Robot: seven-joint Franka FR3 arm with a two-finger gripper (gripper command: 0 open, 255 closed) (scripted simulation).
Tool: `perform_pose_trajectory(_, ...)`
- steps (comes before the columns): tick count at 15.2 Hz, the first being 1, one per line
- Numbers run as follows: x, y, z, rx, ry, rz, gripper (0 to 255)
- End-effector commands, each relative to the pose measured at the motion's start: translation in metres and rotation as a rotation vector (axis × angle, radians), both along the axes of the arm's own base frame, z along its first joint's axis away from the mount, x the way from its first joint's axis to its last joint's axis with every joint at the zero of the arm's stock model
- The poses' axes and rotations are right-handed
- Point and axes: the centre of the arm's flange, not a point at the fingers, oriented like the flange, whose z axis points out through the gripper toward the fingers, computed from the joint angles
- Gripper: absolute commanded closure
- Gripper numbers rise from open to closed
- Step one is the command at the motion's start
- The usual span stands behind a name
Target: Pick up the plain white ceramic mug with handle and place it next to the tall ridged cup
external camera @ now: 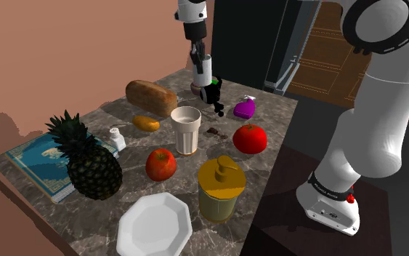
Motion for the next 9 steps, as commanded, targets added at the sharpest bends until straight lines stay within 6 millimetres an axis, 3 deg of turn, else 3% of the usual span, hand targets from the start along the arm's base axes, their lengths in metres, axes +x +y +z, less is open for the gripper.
perform_pose_trajectory(1, 0.000, 0.001, -0.010, 0.000, -0.001, 0.000, 255)
perform_pose_trajectory(9, 0.000, 0.001, -0.052, 0.000, -0.001, 0.000, 255)
